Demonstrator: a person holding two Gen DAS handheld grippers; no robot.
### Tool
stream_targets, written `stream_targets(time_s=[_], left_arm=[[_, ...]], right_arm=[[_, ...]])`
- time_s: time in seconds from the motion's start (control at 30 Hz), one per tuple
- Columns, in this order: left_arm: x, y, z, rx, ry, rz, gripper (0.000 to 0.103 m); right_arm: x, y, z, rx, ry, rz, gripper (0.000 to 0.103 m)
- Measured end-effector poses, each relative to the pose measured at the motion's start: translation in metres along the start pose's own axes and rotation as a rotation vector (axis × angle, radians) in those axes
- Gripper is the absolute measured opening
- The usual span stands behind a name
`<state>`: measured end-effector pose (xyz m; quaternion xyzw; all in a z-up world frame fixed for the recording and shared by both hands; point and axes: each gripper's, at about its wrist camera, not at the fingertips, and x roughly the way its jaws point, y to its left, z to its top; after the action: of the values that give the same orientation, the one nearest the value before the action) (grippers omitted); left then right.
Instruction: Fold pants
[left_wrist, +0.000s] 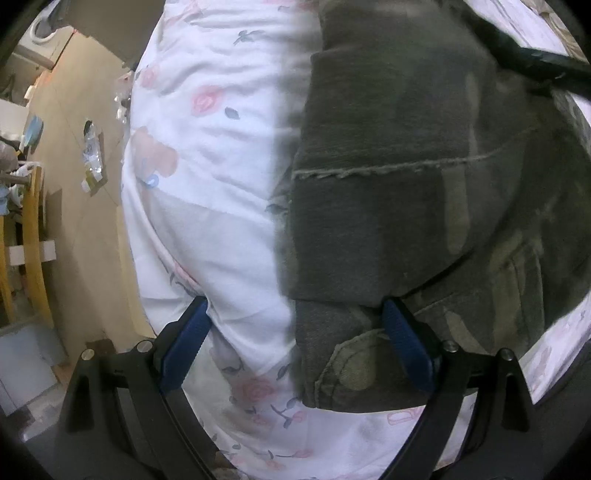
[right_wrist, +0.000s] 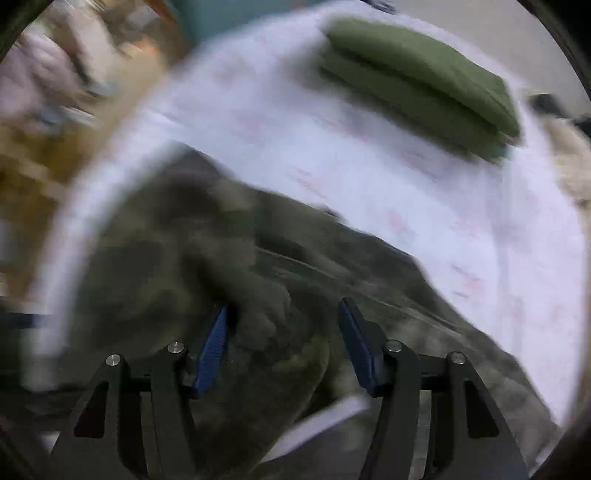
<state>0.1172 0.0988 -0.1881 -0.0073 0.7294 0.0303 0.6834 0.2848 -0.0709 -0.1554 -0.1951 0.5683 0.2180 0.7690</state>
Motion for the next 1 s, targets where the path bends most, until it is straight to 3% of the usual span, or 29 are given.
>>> stream_targets(time_s=[0.07,0.17,0.3,0.4,0.43,0.5,0.57,0.67,0.77,0.87,1.0], left_arm=[[-0.003,-0.002,0.0,0.004,-0.001,-0.006,0.091],[-0.011,-0.001,-0.002,0.007,-0.019,-0.021,0.091],[-0.033,-0.012,-0.003,0.054,-0.1,-0.02,0.091],[-0.06,-0.024,-0.003,0.089,-0.219,-0.001,0.091],[-0.07,-0.027,-0.002,0.091,-0.263,-0.002,0.091],[-0.094,-0.027,0.0,0.076,-0.357,-0.033,0.091],[-0.114,-0.024,0.002,0.039,-0.432,-0.092,0.091],[-0.135,-0.013,0.007,-0.036,-0.502,-0.177,0.091],[-0.146,-0.012,0.012,-0.084,-0.523,-0.242,0.091],[-0.159,-0.021,0.016,-0.116,-0.54,-0.322,0.091],[-0.168,-0.039,0.012,-0.096,-0.577,-0.38,0.091]], right_arm=[[-0.005,-0.003,-0.005,0.015,-0.043,-0.019,0.06],[-0.049,-0.008,-0.015,0.041,-0.156,-0.048,0.063],[-0.086,-0.024,-0.032,0.182,-0.203,0.082,0.063],[-0.076,-0.021,-0.042,0.28,-0.181,0.178,0.062],[-0.06,-0.011,-0.047,0.27,-0.14,0.159,0.06],[-0.029,0.006,-0.054,0.203,-0.066,0.034,0.061],[-0.007,0.005,-0.058,0.189,-0.08,0.0,0.07],[-0.017,-0.016,-0.063,0.36,-0.064,0.09,0.073],[-0.063,-0.023,-0.091,0.406,-0.153,0.138,0.075],[-0.104,-0.035,-0.146,0.549,-0.235,0.264,0.078],[-0.114,-0.049,-0.233,0.87,-0.242,0.453,0.088]])
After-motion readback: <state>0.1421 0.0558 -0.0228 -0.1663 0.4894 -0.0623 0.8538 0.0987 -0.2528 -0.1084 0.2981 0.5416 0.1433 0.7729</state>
